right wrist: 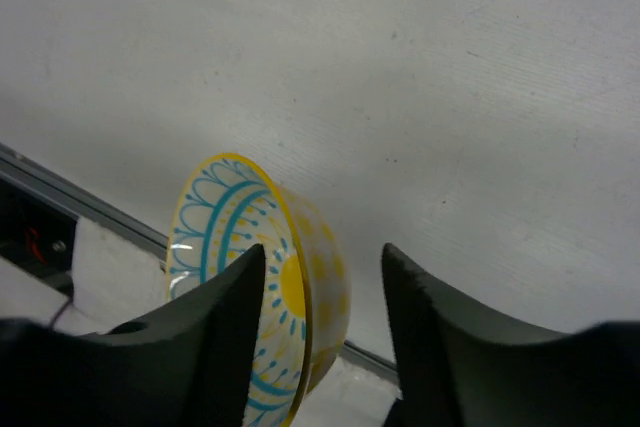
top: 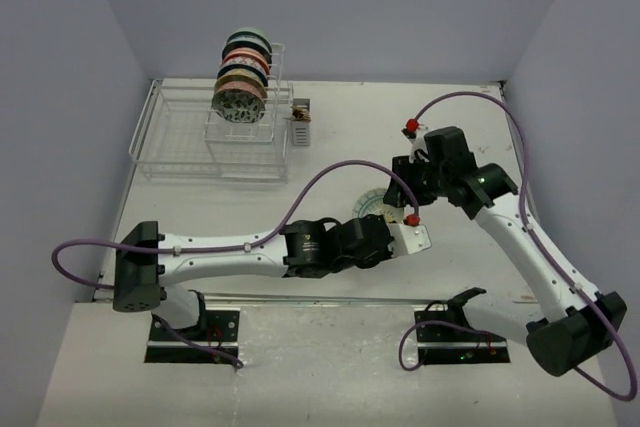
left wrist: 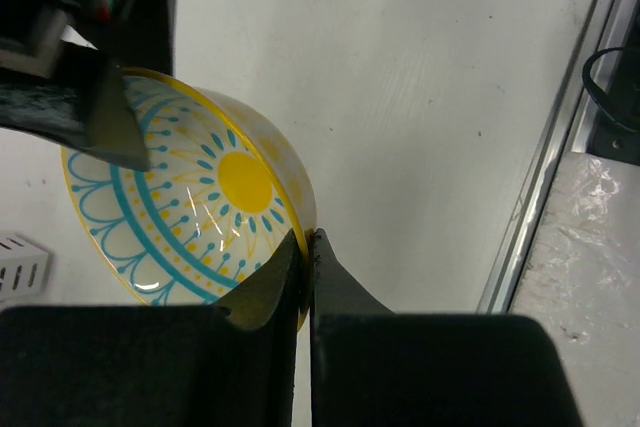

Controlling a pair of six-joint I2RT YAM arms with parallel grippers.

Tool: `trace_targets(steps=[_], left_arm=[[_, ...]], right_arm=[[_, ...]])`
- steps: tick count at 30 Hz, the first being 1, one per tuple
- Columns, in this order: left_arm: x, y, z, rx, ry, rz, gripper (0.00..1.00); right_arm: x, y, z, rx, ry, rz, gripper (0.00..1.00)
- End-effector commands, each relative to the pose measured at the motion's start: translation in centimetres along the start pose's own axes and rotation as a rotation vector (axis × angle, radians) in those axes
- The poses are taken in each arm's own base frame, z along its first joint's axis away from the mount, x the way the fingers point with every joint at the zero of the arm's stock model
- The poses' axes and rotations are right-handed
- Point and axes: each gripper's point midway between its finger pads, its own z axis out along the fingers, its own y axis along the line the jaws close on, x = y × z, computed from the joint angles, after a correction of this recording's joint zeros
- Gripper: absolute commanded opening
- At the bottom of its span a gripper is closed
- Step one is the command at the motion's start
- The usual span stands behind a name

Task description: Unload the bowls from the dish rack

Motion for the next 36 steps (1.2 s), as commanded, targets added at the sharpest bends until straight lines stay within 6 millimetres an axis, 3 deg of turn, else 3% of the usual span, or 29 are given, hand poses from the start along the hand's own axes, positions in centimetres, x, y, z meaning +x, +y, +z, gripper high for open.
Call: trace_targets(steps=[1,2,6,10,11,12,13,14,17,18,20,21,23,24,26,27,30,32,36], left_arm=[[-3.4,3.1,-0.8,-0.153,-0.055,0.074,0.00],[-3.3,3.0,-0.4,-0.157,-0.042,0.081,0.00],[-2.8,3.3,0.1,-0.183,-0.002,0.107,0.00],[-2.4,3.7,0.7,-0.228,0.037,0.099,0.00],[-2.3,3.7,0.8,-0.227,0.039,0.094,0.07],[-2.3,4.1,0.7,-0.255,0.040,0.084,0.24],[-2.4,4.5,0.3,-0.280,0.031,0.048,0.96],[-2.6,5.1,-0.1,-0.312,0.019,0.023,1.00],[-3.5,6.2,-2.1,-0.364,-0.045,-0.080,1.00],[-3.8,7.2,-3.3,-0.406,-0.064,-0.120,1.00],[-3.1,9.3,-5.2,-0.558,-0.063,-0.252,1.00],[-3.6,10.2,-6.4,-0.598,-0.081,-0.299,1.00],[-2.9,11.2,-7.8,-0.677,-0.073,-0.387,1.00],[-3.5,11.8,-8.8,-0.699,-0.092,-0.428,1.00],[-2.5,12.4,-9.9,-0.746,-0.062,-0.503,1.00],[-3.0,12.7,-10.6,-0.750,-0.079,-0.540,1.00],[-3.1,12.8,-11.4,-0.739,-0.095,-0.593,1.00],[-2.8,13.0,-11.8,-0.750,-0.097,-0.631,1.00],[-1.5,15.2,-12.3,-0.798,-0.092,-0.725,1.00]], right_arm=[[1.8,-0.9,0.9,0.054,0.081,-0.029,0.42],[2.2,-1.2,1.2,0.071,0.098,-0.024,0.26],[2.2,-1.8,1.6,0.113,0.103,-0.019,0.03],[0.6,-2.5,1.2,0.168,0.021,-0.006,0.00],[0.2,-2.4,1.2,0.164,0.004,0.004,0.00],[-0.4,-2.9,1.4,0.192,-0.028,0.020,0.00],[-1.4,-3.5,1.8,0.217,-0.074,0.033,0.00],[-1.7,-4.3,2.6,0.245,-0.073,0.063,0.00],[-4.1,-7.4,5.2,0.270,-0.108,0.190,0.00],[-6.0,-9.2,5.5,0.260,-0.155,0.261,0.00],[-7.0,-13.0,7.3,0.308,-0.167,0.406,0.00],[-8.6,-14.0,7.9,0.315,-0.214,0.427,0.00],[-9.6,-16.4,9.0,0.345,-0.227,0.503,0.00],[-10.0,-17.6,10.5,0.357,-0.204,0.530,0.00],[-10.3,-19.7,11.4,0.362,-0.196,0.596,0.00],[-10.6,-20.2,12.6,0.357,-0.180,0.605,0.00],[-11.6,-23.5,13.1,0.410,-0.189,0.661,0.00],[-10.4,-25.6,14.4,0.477,-0.137,0.689,0.03],[-8.9,-26.4,15.6,0.487,-0.092,0.719,0.18]])
